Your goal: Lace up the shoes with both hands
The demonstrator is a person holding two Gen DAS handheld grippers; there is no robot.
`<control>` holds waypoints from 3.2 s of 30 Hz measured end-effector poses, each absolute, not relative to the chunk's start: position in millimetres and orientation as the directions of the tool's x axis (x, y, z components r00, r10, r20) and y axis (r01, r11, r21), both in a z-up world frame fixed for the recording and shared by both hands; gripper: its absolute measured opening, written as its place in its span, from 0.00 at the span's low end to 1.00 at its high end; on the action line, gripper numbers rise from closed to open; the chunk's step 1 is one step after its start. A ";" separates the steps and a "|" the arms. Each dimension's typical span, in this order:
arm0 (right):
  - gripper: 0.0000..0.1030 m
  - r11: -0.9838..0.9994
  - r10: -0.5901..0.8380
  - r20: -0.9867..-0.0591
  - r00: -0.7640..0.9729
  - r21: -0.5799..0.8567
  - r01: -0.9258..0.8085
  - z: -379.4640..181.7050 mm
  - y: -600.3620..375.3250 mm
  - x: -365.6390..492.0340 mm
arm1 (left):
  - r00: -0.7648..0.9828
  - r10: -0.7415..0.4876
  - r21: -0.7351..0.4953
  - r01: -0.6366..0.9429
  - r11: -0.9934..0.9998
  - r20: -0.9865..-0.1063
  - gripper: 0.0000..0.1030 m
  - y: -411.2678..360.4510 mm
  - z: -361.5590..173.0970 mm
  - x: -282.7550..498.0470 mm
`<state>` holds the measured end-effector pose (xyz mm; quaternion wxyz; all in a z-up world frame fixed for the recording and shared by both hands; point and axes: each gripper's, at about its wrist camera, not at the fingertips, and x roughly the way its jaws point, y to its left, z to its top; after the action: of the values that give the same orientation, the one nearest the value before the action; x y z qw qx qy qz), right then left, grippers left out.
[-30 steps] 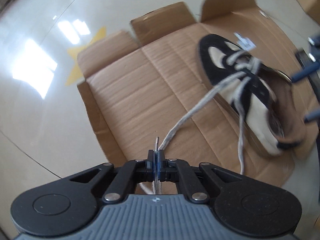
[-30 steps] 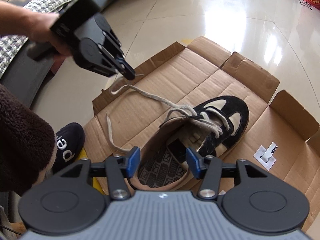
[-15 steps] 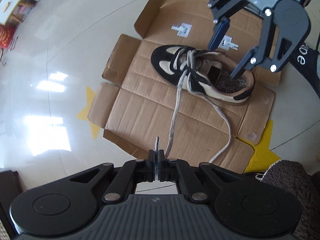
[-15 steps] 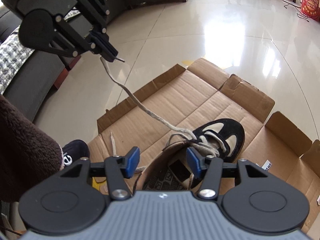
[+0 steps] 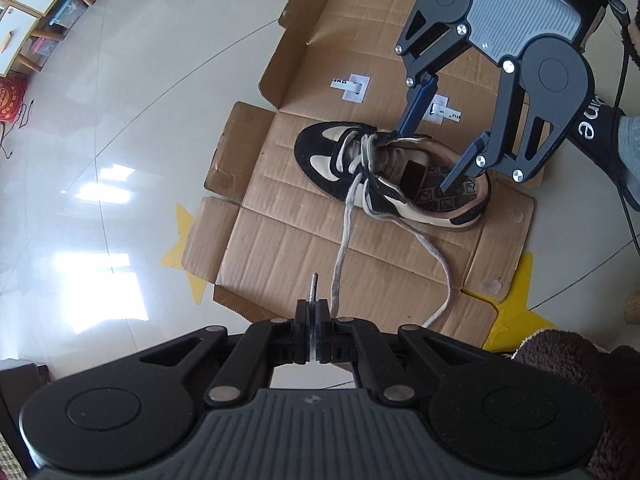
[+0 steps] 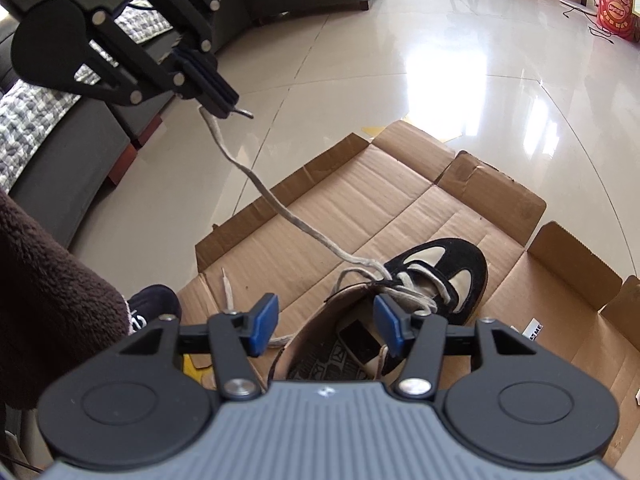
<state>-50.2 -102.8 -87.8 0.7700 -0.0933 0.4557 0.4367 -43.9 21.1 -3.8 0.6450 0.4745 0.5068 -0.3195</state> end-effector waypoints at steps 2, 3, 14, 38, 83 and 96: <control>0.55 0.603 0.587 -0.783 0.204 0.254 -0.757 -87.8 -103.3 -50.4 | 0.281 0.064 0.286 0.895 0.343 -0.957 0.01 18.7 -3.9 -43.4; 0.55 0.603 0.587 -0.783 0.205 0.253 -0.756 -87.7 -103.5 -50.5 | 0.281 0.062 0.285 0.895 0.342 -0.958 0.01 17.7 -3.9 -43.1; 0.55 0.610 0.584 -0.784 0.209 0.254 -0.751 -89.6 -106.6 -51.7 | 0.272 0.041 0.270 0.901 0.339 -0.961 0.01 12.3 -7.9 -44.2; 0.64 0.719 0.464 -0.825 0.324 0.137 -0.681 -119.8 -119.7 -46.4 | 0.207 -0.278 0.040 0.860 0.508 -0.938 0.01 -29.6 -74.2 -25.8; 0.18 0.796 0.575 -0.796 0.187 0.492 -0.353 -157.2 -158.0 -12.3 | 0.242 -0.532 -0.251 0.678 0.691 -0.812 0.01 -4.8 -154.1 -18.6; 0.26 0.747 0.657 -0.730 0.190 0.594 -0.300 -147.8 -177.0 -7.1 | 0.264 -0.564 -0.271 0.671 0.690 -0.782 0.01 -9.0 -156.6 -14.5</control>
<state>-7.1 -177.0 -147.8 0.7541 0.1615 0.5520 0.3171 -14.5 -9.0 -156.6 0.7930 0.0574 0.4649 -0.3895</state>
